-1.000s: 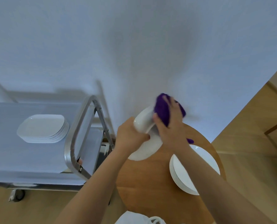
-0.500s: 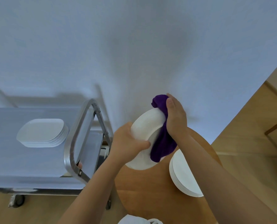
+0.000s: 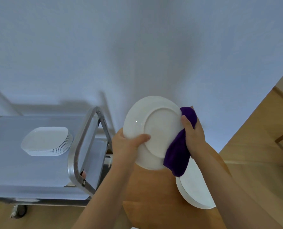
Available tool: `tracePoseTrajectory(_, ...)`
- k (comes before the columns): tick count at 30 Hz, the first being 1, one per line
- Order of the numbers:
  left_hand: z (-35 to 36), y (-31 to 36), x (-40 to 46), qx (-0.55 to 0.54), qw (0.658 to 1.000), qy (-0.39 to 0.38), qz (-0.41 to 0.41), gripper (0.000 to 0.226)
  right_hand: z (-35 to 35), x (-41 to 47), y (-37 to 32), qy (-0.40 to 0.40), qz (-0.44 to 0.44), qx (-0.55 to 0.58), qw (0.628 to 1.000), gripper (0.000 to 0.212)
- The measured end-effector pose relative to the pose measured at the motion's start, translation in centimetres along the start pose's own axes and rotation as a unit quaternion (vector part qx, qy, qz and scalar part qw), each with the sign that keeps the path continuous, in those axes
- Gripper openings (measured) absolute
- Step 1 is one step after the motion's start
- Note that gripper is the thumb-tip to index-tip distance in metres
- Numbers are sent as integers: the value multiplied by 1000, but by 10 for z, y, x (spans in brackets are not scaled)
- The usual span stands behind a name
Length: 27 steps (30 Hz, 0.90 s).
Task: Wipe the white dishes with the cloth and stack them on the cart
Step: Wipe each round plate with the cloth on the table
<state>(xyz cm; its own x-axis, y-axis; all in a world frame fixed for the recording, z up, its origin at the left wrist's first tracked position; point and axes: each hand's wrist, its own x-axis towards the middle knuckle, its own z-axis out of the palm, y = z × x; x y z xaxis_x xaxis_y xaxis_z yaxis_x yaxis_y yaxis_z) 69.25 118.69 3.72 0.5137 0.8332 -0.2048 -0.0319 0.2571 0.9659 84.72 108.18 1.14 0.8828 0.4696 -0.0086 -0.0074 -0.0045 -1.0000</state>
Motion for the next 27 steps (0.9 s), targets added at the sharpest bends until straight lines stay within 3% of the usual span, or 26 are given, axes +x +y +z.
tracePoseTrajectory(2, 8, 2, 1, -59, 998, 27, -4, 60, 6, -6, 8, 24, 28, 31, 999, 68)
tracePoseTrajectory(6, 18, 14, -3, -73, 997, 5, 11, 62, 11, -6, 3, 44, 61, 99, 992, 40)
tracePoseTrajectory(9, 6, 33, 0, -122, 979, -146, -69, 71, -5, 3, -6, -3, 95, 120, 988, 30)
tracePoseTrajectory(11, -7, 48, 8, -142, 939, -256, -182, 81, -15, 6, -12, -60, 99, 85, 990, 30)
tracePoseTrajectory(13, -16, 56, 17, -107, 910, -312, -253, 76, -18, 9, -18, -90, 88, 35, 991, 27)
tracePoseTrajectory(16, -18, 55, 24, -112, 906, -299, -278, 67, -16, 13, -26, -104, 75, -6, 992, 21)
tracePoseTrajectory(22, -3, 42, 23, -176, 939, -213, -203, 43, 2, -1, -19, -54, 83, 23, 995, 14)
tracePoseTrajectory(25, 12, 27, 16, -133, 959, -178, -175, 31, 19, -17, -10, -3, 76, 43, 996, 10)
tracePoseTrajectory(27, 22, 18, 10, -98, 966, -180, -161, 36, 30, -26, -5, 14, 72, 31, 997, 13)
